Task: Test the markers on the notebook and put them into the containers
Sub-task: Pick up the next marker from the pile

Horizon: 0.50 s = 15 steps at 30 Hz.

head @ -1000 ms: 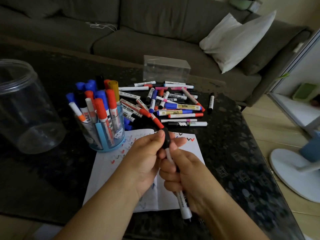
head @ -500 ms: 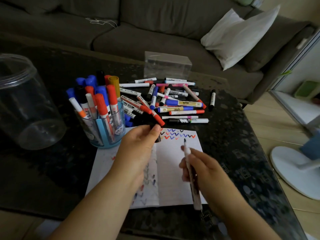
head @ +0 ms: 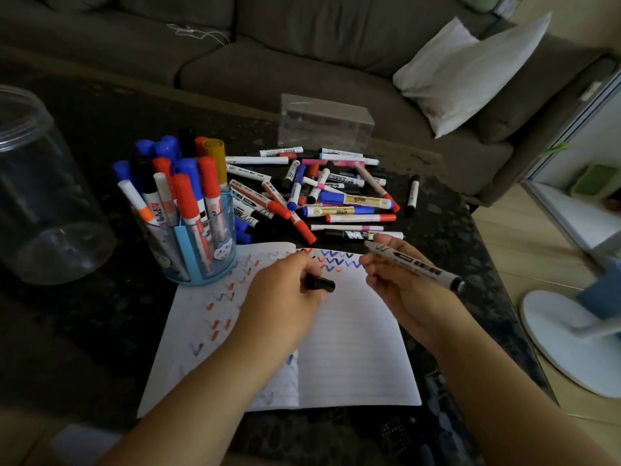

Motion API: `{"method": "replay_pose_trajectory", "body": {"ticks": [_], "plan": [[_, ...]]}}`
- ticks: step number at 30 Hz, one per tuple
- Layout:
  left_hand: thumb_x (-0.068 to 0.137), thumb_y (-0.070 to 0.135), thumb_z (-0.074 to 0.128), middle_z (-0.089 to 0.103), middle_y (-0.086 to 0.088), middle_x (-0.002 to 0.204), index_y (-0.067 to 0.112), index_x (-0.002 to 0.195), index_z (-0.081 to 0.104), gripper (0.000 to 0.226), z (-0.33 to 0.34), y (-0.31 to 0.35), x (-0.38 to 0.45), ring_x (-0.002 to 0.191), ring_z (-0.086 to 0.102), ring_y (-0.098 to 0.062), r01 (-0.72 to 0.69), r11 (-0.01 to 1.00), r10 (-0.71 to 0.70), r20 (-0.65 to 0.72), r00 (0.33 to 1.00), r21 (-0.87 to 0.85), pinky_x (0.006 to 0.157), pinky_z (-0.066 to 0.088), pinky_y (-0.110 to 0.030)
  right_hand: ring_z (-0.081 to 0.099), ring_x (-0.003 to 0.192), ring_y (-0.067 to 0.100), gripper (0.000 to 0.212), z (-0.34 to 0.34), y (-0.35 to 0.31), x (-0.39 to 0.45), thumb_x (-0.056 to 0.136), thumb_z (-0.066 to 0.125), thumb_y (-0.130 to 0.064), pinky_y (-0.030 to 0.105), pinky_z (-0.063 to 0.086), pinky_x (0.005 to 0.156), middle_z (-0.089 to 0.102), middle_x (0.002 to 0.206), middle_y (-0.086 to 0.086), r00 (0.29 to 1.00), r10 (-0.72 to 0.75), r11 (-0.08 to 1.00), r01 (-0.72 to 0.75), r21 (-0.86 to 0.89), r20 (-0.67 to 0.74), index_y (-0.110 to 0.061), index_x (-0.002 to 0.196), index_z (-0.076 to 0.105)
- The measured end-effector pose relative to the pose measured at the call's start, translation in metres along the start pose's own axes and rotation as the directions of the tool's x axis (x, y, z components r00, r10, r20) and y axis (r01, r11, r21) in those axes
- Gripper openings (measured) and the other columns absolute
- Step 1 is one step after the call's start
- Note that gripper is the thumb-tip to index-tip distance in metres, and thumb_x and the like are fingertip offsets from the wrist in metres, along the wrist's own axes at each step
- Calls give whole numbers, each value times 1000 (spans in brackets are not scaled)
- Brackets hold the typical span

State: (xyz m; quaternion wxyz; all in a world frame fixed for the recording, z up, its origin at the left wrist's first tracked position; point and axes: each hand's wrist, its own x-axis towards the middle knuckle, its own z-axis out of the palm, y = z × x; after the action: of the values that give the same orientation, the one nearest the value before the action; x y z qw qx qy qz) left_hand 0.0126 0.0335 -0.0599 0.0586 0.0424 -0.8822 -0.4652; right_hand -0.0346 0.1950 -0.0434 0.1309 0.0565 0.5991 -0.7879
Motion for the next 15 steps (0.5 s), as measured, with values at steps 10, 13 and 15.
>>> {"method": "replay_pose_trajectory", "body": {"ticks": [10,13,15], "plan": [[94,35,48,63,5,97,22,106,43,18,13,-7,0,91,56,-17,-294,872,262,134,956,390,81,38,-29,46,51,-1,30,2,30,26,95,49,-37,12,38,50,53,60,-3,951,-305,745,204,-634,-52,-14,81,64],[94,36,48,61,6,95,23,105,43,17,15,-9,0,89,53,-16,-301,871,276,119,954,388,78,35,-28,45,49,-1,20,-5,35,31,90,61,-18,11,37,48,51,61,-2,911,-404,711,255,-656,-83,-6,75,56],[95,36,47,61,6,95,24,105,43,17,16,-10,-1,89,52,-15,-298,868,275,115,955,398,80,36,-28,42,49,2,23,-7,37,32,88,63,-13,12,36,46,48,59,0,892,-442,693,276,-666,-91,-2,72,51]]}}
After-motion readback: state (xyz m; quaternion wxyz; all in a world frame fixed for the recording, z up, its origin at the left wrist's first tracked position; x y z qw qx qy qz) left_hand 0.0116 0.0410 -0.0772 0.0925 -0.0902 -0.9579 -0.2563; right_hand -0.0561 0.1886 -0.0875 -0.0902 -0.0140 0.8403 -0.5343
